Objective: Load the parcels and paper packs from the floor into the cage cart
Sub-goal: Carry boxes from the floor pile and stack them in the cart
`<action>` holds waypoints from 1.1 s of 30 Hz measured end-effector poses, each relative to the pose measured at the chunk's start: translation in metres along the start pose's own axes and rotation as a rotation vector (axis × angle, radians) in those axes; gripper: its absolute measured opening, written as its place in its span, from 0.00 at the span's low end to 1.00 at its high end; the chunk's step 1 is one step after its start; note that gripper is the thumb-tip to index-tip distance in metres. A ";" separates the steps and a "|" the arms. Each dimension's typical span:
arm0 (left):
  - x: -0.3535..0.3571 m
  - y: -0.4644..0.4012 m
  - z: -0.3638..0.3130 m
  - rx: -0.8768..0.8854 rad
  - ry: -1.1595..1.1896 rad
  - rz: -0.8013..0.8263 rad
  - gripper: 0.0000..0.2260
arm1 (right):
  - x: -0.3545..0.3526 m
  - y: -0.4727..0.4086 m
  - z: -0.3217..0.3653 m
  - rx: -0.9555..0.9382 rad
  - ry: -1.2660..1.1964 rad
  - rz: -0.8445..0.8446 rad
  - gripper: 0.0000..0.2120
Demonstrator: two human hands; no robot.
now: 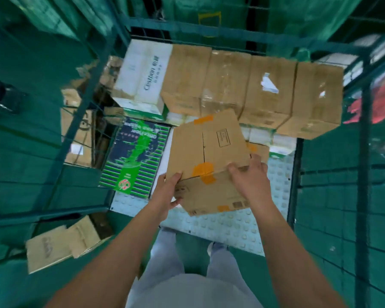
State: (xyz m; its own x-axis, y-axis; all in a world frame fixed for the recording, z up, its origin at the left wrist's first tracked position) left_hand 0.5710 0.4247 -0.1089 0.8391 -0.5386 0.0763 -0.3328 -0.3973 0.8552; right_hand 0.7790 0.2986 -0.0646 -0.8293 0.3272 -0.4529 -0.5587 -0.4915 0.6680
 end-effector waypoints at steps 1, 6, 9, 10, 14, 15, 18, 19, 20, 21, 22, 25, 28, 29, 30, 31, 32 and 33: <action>-0.017 0.002 -0.004 -0.001 0.004 -0.006 0.23 | 0.012 0.000 0.013 -0.009 0.016 0.017 0.35; -0.112 0.003 -0.030 0.013 0.039 -0.041 0.24 | 0.084 -0.001 0.085 0.031 0.087 0.102 0.34; -0.167 -0.002 -0.045 0.016 0.057 -0.049 0.26 | 0.130 -0.010 0.118 0.073 0.111 0.151 0.31; -0.186 -0.003 -0.053 0.018 0.054 -0.050 0.24 | 0.147 -0.013 0.130 0.080 0.117 0.160 0.31; -0.245 -0.017 -0.081 0.042 0.031 -0.083 0.15 | 0.202 -0.028 0.163 0.089 0.113 0.216 0.29; -0.261 -0.023 -0.088 0.038 0.031 -0.086 0.17 | 0.215 -0.034 0.170 0.093 0.104 0.225 0.29; -0.291 -0.036 -0.102 0.053 -0.018 -0.117 0.25 | 0.237 -0.038 0.182 0.093 0.048 0.256 0.29; -0.334 -0.068 -0.111 0.031 -0.023 -0.140 0.28 | 0.280 -0.067 0.196 0.105 0.034 0.266 0.28; -0.342 -0.072 -0.113 0.049 -0.033 -0.149 0.29 | 0.285 -0.065 0.196 0.116 0.012 0.265 0.27; -0.345 -0.073 -0.115 0.088 -0.017 -0.157 0.29 | 0.288 -0.061 0.197 0.117 -0.031 0.278 0.27; -0.352 -0.079 -0.116 0.115 -0.022 -0.169 0.29 | 0.298 -0.066 0.196 0.124 -0.082 0.296 0.27; -0.363 -0.107 -0.110 0.132 0.076 -0.216 0.34 | 0.338 -0.089 0.184 0.158 -0.189 0.391 0.32; -0.366 -0.145 -0.084 0.039 0.345 -0.211 0.35 | 0.375 -0.120 0.169 0.241 -0.332 0.464 0.43; -0.367 -0.156 -0.076 0.001 0.379 -0.198 0.32 | 0.385 -0.129 0.165 0.271 -0.372 0.472 0.45; -0.366 -0.165 -0.072 -0.042 0.393 -0.180 0.26 | 0.391 -0.137 0.164 0.293 -0.376 0.472 0.45; -0.365 -0.176 -0.066 -0.084 0.387 -0.165 0.18 | 0.400 -0.147 0.161 0.316 -0.369 0.475 0.43; -0.364 -0.185 -0.063 -0.108 0.373 -0.159 0.14 | 0.405 -0.153 0.161 0.332 -0.360 0.479 0.42; -0.359 -0.190 -0.064 -0.124 0.374 -0.149 0.13 | 0.408 -0.159 0.159 0.339 -0.350 0.481 0.41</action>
State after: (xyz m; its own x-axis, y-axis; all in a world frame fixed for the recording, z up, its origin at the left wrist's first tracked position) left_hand 0.3604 0.7414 -0.2655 0.9801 -0.1662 0.1087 -0.1612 -0.3458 0.9244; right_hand 0.5283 0.6386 -0.2615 -0.9060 0.4057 0.1204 -0.0505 -0.3861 0.9211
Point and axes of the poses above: each hand's wrist, its own y-axis away from the middle knuckle, its own x-axis out of the palm, z = x × y, the point moved 3 cm from there along -y, towards the middle knuckle, and after that the axes turned 12 degrees about z, right-handed, at the moved point
